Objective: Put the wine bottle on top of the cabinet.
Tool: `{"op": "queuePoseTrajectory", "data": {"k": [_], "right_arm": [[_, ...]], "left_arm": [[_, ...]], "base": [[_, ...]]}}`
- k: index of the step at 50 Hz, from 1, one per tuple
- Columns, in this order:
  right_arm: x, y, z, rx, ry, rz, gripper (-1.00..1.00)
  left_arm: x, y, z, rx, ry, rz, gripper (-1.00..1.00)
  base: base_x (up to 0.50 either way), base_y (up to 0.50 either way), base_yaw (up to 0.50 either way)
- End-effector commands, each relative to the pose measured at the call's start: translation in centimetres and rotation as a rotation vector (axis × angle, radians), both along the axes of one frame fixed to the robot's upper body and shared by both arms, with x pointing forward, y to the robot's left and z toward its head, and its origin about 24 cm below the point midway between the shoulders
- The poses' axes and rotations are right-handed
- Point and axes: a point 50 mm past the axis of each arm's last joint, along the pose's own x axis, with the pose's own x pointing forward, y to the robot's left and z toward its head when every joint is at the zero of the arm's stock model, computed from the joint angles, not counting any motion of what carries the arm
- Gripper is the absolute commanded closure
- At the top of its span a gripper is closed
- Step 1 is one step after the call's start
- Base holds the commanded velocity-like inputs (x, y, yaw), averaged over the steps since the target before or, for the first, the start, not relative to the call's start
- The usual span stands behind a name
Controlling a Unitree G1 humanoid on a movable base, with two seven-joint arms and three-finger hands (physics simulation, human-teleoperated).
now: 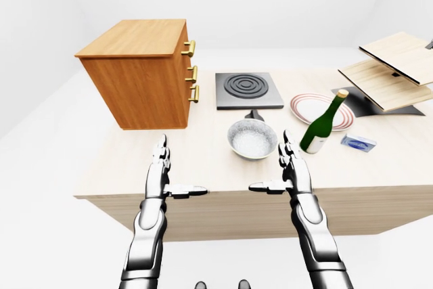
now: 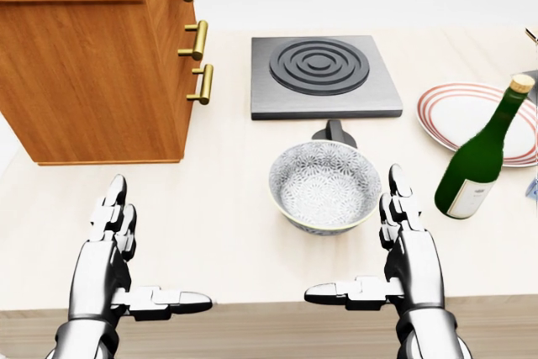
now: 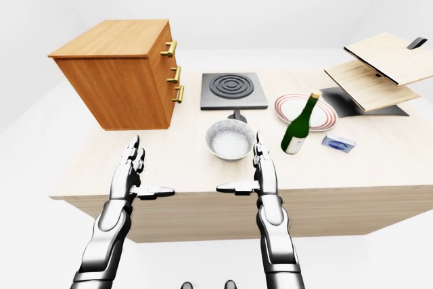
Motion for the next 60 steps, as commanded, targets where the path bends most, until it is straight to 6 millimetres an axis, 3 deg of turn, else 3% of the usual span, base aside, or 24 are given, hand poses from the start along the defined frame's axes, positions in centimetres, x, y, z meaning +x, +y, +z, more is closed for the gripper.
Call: {"op": "queuePoseTrajectory", "data": {"k": [1,15,28,44,60], "right_arm": [[-0.07,0.02,0.09,-0.003,-0.005,0.004,-1.0],[0.02,-0.07,-0.05,0.003,0.0,-0.001,-1.0],[0.06,-0.21,-0.14,-0.022,0.004,-0.032,-1.0],[-0.01,-0.19,-0.01,-0.015,0.002,-0.033,-1.0],[0.01,-0.28,0.08,-0.01,-0.003,-0.04,-1.0]], "left_arm": [[0.03,-0.07,-0.01,0.008,-0.001,-0.004,-1.0],[-0.02,0.04,-0.04,0.003,0.001,0.0,-1.0],[-0.06,0.0,-0.09,0.008,0.001,0.001,-1.0],[-0.03,-0.02,-0.05,0.022,0.0,0.006,-1.0],[-0.06,-0.05,-0.02,0.025,0.0,0.004,-1.0]], "base": [[0.0,0.5,0.0],[0.03,0.45,0.0],[0.01,0.01,0.0],[0.49,0.0,0.0],[0.01,0.0,0.0]]}}
